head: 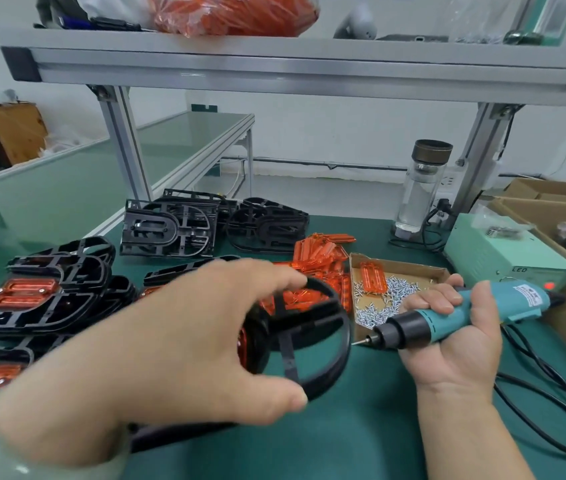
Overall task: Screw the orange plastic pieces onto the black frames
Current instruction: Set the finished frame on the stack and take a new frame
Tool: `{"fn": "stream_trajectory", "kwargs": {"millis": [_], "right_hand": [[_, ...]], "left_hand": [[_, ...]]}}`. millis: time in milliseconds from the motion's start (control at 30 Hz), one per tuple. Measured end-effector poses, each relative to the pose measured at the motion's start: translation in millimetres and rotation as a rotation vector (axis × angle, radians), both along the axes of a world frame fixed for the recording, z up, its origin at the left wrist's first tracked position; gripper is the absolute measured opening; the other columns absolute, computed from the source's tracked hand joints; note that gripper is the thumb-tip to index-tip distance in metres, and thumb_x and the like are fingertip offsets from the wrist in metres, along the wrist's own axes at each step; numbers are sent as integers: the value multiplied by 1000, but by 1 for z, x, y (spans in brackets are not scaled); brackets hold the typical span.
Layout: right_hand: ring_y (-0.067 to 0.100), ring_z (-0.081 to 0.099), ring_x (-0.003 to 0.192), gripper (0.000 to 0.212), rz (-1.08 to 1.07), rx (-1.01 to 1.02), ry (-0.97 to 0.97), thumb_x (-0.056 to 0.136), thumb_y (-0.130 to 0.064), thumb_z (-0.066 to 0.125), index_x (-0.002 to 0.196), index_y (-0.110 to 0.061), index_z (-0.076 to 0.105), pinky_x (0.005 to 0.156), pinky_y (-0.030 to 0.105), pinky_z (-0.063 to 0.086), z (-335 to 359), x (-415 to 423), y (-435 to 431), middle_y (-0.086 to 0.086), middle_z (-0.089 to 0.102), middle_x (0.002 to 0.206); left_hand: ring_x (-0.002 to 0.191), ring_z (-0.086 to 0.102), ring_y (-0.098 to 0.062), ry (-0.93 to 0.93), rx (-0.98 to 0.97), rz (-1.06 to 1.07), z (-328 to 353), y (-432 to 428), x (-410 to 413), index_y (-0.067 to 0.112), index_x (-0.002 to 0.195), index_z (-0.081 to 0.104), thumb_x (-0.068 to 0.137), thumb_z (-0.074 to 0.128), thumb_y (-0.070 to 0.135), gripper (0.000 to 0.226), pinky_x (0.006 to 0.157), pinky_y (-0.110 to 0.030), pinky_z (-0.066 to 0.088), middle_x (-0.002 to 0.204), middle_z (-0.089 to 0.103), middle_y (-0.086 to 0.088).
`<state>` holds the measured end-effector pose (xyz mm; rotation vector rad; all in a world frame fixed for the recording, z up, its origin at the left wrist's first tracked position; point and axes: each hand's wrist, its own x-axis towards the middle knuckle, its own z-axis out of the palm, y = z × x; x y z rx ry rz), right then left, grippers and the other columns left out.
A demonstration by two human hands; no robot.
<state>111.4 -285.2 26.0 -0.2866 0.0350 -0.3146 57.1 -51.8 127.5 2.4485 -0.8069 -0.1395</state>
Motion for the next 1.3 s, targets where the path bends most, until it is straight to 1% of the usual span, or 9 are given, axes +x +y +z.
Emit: {"fn": "stream_trajectory", "kwargs": {"millis": [67,200,367,467,633,767,933,1100,1300], "right_hand": [[0,43,46,18,4,-8,3,81,-37,59,85,-21,51,51,16,43,-1,0,1,-14,43,60],[0,44,45,23,17,-18,15,72,-35,66,84,-21,52,51,15,43,0,1,4,-14,43,60],[0,43,45,17,10,-21,27,82,-36,58,84,-20,51,51,14,43,-2,1,5,-13,43,60],[1,42,45,17,2,-30,34,83,-36,58,83,-20,51,51,15,43,-3,2,5,-12,42,60],[1,42,45,17,-2,-55,36,83,-36,57,82,-20,51,51,15,42,-4,3,6,-12,41,60],[0,42,45,17,-1,-69,40,85,-37,56,82,-21,51,52,14,42,-5,3,6,-12,42,60],[0,42,45,17,3,-82,37,84,-37,56,83,-21,52,51,14,42,-5,4,8,-13,42,59],[1,43,46,18,13,-99,34,86,-38,56,84,-21,53,51,15,43,-6,4,9,-13,43,60],[0,43,46,17,16,-109,36,87,-38,55,85,-21,51,51,16,43,-7,4,9,-13,43,61]], "left_hand": [[103,49,22,-183,-73,116,25,2,-10,46,121,47,53,70,57,72,77,5,33,109,57,38],[83,50,26,-352,0,243,28,27,19,56,102,44,50,84,42,67,65,0,38,80,54,39],[93,50,24,-136,87,253,30,52,55,58,116,43,48,72,52,73,69,9,31,99,55,46],[108,47,9,-125,157,274,15,55,71,43,137,39,54,78,52,92,84,-1,28,121,48,32],[117,37,4,-57,197,262,-4,57,94,36,143,34,66,80,39,90,97,-16,26,140,42,18],[126,41,-7,25,241,292,-6,64,103,37,142,34,63,79,41,91,104,-24,31,141,43,13],[105,59,-10,140,246,322,-10,67,102,39,140,35,52,66,38,93,96,-30,46,122,58,11],[101,64,-25,213,201,343,-15,70,100,42,139,31,54,64,30,92,92,-42,50,114,65,0],[116,56,-17,243,272,356,-11,75,100,43,144,23,53,68,39,102,102,-36,43,133,52,7]]}}
